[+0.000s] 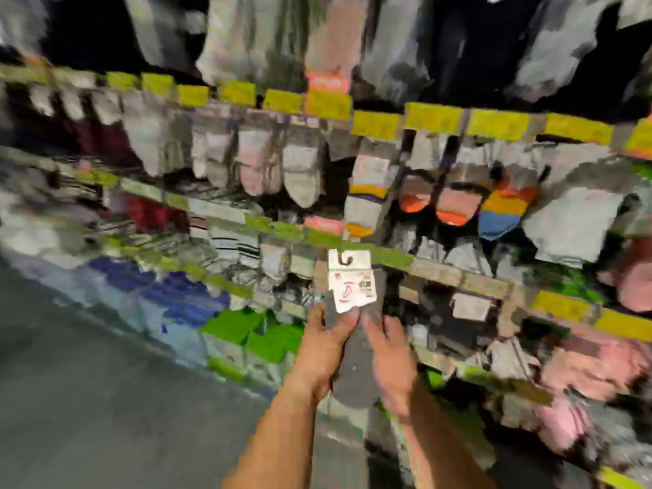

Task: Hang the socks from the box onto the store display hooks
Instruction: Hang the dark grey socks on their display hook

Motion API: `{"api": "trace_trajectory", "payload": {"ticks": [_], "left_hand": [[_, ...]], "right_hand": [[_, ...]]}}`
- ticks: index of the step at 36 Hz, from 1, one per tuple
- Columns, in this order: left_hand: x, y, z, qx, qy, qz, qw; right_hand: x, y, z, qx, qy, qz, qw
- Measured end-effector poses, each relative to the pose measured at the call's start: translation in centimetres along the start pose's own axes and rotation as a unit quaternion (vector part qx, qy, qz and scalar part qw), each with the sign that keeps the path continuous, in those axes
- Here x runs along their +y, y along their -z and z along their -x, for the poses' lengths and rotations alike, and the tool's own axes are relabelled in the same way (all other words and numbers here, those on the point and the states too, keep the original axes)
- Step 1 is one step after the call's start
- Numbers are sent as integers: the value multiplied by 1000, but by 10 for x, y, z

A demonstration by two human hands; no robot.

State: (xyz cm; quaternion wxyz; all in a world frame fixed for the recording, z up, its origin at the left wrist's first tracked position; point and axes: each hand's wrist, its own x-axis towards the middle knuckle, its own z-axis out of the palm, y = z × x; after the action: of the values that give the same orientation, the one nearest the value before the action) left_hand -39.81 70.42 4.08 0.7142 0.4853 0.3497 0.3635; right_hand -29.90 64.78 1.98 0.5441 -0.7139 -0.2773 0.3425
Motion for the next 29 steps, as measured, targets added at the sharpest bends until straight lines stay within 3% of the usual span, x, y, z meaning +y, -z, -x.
{"api": "trace_trajectory", "payload": {"ticks": [9, 14, 29], "left_hand": [[83, 260, 0, 190, -60, 46, 979], [119, 364, -11, 240, -78, 59, 966], [251, 626, -146, 345, -167, 82, 920]], "right_hand": [[-54, -282, 7, -176, 49, -11, 983], [-77, -396, 2, -251, 46, -33, 966], [-185, -716, -113, -364, 118, 8, 924]]}}
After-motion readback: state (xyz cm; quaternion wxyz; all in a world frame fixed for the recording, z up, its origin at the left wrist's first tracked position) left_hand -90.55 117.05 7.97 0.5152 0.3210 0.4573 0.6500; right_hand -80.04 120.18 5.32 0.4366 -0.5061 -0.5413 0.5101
